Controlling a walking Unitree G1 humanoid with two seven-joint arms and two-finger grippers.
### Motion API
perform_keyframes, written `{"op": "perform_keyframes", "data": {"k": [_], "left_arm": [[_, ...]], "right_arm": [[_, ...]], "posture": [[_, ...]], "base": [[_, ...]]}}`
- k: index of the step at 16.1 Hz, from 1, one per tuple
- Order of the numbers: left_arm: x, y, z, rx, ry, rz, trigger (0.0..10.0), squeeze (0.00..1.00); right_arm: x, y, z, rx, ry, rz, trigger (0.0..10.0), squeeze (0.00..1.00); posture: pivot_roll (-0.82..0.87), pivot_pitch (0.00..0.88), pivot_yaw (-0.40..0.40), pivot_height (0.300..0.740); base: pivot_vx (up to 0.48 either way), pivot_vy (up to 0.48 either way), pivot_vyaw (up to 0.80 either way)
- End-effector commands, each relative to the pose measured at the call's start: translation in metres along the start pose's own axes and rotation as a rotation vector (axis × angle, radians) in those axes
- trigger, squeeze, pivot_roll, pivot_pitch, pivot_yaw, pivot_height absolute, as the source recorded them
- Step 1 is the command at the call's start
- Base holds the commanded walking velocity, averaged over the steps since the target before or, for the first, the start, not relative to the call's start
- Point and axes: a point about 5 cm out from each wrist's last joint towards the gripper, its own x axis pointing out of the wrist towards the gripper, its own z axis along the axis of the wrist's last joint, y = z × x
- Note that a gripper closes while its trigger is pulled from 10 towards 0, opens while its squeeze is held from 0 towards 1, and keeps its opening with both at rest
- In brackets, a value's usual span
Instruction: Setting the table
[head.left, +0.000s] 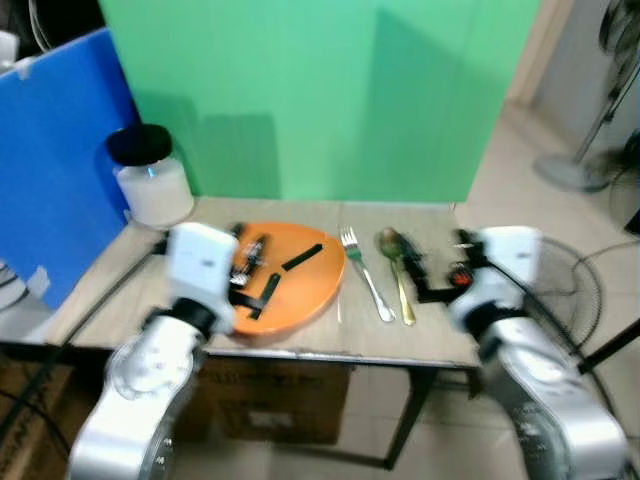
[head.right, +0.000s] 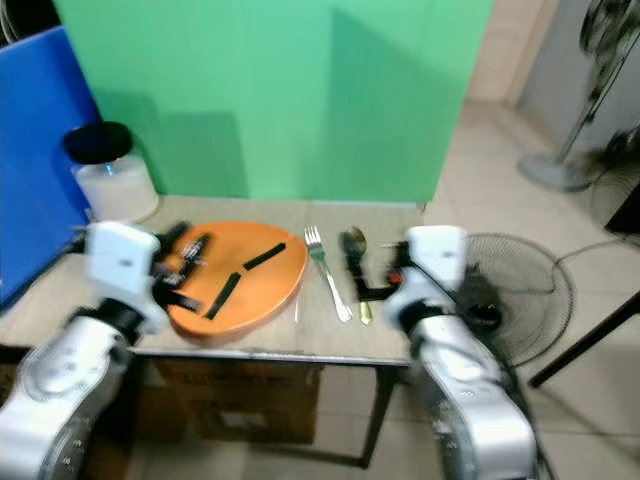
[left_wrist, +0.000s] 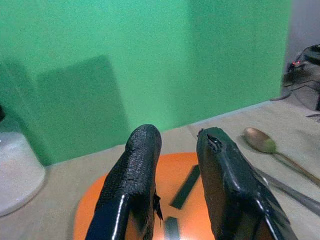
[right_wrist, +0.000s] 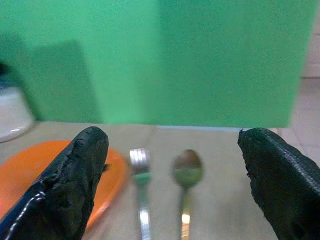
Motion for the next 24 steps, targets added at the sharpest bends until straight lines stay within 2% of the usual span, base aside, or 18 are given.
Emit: {"op": "perform_keyframes", "data": {"k": [1, 13, 22, 24], "left_arm": [[-0.0018, 0.0066, 0.0008, 0.018, 0.004, 0.024, 10.0, 0.0], [-0.0004, 0.0053, 0.0012, 0.016, -0.001, 0.014, 10.0, 0.0], [0.0003, 0.0027, 0.0006, 0.033, 0.002, 0.002, 10.0, 0.0], [0.0001, 0.0007, -0.001, 0.042, 0.013, -0.039, 10.0, 0.0]], "right_arm": [[0.0014, 0.0076, 0.001, 0.011, -0.004, 0.027, 10.0, 1.0], [0.0026, 0.0075, 0.0017, 0.014, -0.007, 0.031, 10.0, 1.0], [0.0038, 0.0078, 0.003, 0.023, -0.008, 0.035, 10.0, 1.0], [0.007, 0.0082, 0.0047, 0.045, 0.0, 0.049, 10.0, 1.0]], "posture": [[0.16, 0.0, 0.021, 0.74], [0.16, 0.0, 0.02, 0.74], [0.16, 0.0, 0.018, 0.74], [0.15, 0.0, 0.021, 0.74]], "base": [[0.341, 0.0, 0.0], [0.336, 0.0, 0.0], [0.0, 0.0, 0.0], [0.0, 0.0, 0.0]]}}
